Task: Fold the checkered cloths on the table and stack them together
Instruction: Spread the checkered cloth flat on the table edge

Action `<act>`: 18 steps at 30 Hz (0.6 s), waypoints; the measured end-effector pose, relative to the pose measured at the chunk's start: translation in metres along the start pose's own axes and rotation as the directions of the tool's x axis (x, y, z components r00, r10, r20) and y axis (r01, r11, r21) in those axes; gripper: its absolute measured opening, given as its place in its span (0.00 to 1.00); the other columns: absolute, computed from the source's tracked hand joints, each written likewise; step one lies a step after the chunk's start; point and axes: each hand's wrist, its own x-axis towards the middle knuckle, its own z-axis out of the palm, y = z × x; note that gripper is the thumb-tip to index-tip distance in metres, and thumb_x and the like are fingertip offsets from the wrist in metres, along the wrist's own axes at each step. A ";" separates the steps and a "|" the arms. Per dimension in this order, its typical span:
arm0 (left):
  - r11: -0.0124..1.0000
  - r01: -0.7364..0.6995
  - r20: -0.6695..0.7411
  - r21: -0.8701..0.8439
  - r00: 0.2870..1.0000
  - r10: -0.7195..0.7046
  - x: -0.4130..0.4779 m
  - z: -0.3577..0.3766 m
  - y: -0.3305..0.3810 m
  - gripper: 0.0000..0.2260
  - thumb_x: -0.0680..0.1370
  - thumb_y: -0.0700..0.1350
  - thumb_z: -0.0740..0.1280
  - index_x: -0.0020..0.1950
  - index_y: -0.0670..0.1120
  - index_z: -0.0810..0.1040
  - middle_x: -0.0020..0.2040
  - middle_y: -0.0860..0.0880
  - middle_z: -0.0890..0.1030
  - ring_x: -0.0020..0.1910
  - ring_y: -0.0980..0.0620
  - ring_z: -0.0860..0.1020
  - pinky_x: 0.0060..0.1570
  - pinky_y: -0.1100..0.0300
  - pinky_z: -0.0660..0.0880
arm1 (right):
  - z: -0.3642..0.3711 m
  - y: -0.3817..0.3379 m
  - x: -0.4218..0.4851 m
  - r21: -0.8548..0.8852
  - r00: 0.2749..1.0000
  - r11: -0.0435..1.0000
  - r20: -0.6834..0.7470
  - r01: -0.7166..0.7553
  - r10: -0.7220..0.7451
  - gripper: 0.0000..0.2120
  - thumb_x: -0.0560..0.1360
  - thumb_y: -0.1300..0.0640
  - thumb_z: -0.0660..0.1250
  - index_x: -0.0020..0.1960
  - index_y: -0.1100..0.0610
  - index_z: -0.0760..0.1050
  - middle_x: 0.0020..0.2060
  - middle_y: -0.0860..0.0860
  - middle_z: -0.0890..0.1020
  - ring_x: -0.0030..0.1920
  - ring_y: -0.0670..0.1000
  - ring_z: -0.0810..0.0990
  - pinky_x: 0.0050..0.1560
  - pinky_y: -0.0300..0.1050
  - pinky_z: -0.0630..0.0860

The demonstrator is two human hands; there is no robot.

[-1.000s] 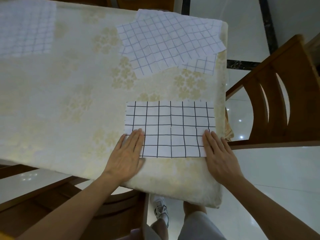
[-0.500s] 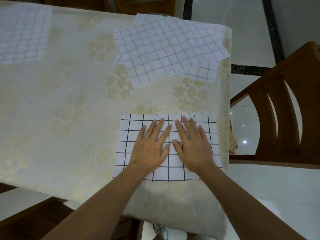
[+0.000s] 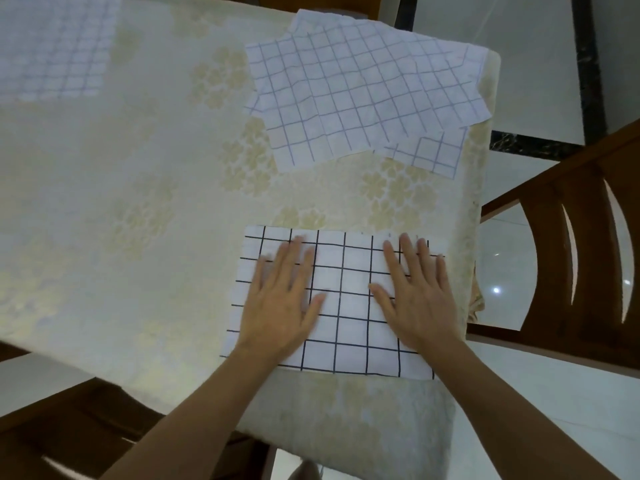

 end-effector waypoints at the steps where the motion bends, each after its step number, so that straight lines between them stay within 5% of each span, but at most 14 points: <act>1: 0.999 -0.040 0.003 -0.010 0.999 0.040 -0.003 0.004 0.009 0.31 0.83 0.61 0.49 0.82 0.48 0.48 0.82 0.47 0.47 0.81 0.48 0.45 0.77 0.43 0.51 | 0.000 -0.005 0.001 0.006 0.999 1.000 -0.021 0.024 -0.024 0.34 0.81 0.34 0.46 0.81 0.50 0.47 0.81 0.53 0.49 0.80 0.58 0.46 0.77 0.62 0.52; 10: 1.000 0.018 0.019 -0.001 1.000 -0.018 -0.018 0.025 0.009 0.31 0.83 0.61 0.49 0.82 0.48 0.49 0.82 0.46 0.48 0.81 0.48 0.47 0.76 0.42 0.54 | 0.006 -0.034 -0.028 0.094 0.988 0.987 -0.102 0.128 -0.119 0.35 0.82 0.35 0.50 0.81 0.54 0.52 0.80 0.55 0.52 0.80 0.57 0.48 0.78 0.61 0.53; 18: 0.983 0.181 0.028 -0.036 0.983 -0.180 -0.044 0.018 -0.027 0.30 0.83 0.62 0.45 0.82 0.50 0.44 0.82 0.48 0.42 0.80 0.51 0.42 0.78 0.45 0.49 | 0.005 0.009 -0.061 0.074 0.999 0.997 -0.041 0.011 -0.008 0.33 0.82 0.40 0.49 0.81 0.53 0.48 0.81 0.53 0.47 0.80 0.54 0.45 0.78 0.59 0.53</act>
